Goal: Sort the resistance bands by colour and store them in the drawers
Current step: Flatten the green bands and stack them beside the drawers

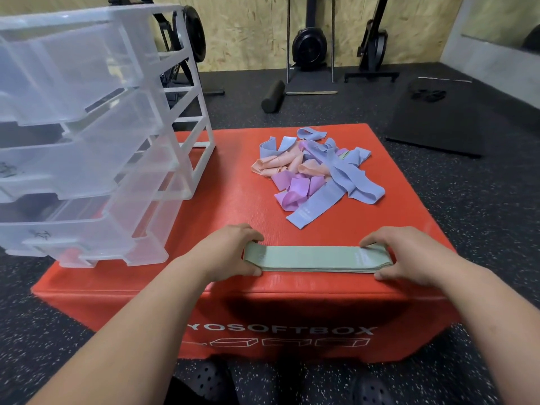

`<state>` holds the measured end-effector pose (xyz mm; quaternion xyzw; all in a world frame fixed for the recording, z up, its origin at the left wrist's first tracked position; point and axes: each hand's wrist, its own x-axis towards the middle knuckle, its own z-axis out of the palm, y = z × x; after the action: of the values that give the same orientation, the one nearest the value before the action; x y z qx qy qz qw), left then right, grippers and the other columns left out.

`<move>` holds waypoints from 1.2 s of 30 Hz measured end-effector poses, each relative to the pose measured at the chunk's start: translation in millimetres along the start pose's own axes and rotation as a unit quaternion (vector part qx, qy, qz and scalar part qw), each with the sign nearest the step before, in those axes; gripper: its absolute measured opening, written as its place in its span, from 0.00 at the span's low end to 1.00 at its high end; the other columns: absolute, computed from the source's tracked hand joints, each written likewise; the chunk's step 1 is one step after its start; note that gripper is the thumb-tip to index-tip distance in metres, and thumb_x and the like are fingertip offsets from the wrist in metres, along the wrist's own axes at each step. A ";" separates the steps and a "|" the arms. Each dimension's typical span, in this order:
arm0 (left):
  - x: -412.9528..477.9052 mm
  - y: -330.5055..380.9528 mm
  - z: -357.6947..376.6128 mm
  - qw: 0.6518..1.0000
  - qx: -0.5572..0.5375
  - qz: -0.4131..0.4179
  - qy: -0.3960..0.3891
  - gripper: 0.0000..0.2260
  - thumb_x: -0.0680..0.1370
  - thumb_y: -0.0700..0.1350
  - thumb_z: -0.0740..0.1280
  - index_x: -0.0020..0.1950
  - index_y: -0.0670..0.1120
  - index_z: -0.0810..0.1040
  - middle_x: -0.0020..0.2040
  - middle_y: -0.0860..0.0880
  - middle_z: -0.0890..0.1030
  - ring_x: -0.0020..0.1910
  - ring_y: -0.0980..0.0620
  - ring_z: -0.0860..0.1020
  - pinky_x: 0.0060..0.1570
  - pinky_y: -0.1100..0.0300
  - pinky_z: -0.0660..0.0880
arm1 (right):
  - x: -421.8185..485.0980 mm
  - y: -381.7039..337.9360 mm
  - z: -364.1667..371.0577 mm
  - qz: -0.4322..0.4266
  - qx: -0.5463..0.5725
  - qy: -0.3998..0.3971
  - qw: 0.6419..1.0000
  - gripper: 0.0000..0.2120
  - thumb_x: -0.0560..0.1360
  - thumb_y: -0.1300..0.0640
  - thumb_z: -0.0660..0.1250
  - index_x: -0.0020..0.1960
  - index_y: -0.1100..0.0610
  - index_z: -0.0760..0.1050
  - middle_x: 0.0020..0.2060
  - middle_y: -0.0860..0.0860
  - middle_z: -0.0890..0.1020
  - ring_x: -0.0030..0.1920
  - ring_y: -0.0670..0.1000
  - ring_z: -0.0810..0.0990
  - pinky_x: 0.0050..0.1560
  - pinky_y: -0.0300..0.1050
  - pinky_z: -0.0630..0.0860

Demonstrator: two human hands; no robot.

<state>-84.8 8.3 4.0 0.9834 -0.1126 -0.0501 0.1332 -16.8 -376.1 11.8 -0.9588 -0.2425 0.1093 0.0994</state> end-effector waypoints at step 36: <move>126.0 -16.0 17.8 0.965 -0.121 -0.169 0.159 0.26 0.77 0.53 0.74 0.74 0.54 0.74 0.66 0.49 0.79 0.66 0.46 0.78 0.62 0.49 0.77 | 199.7 -115.8 5.8 -0.057 0.135 0.077 0.986 0.20 0.79 0.40 0.69 0.69 0.45 0.78 0.65 0.43 0.81 0.63 0.43 0.78 0.65 0.49 0.75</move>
<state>38.4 -10.7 -26.1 0.9600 0.0848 0.0719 0.2572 101.8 -178.2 2.3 -0.9267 -0.2715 0.0614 0.2526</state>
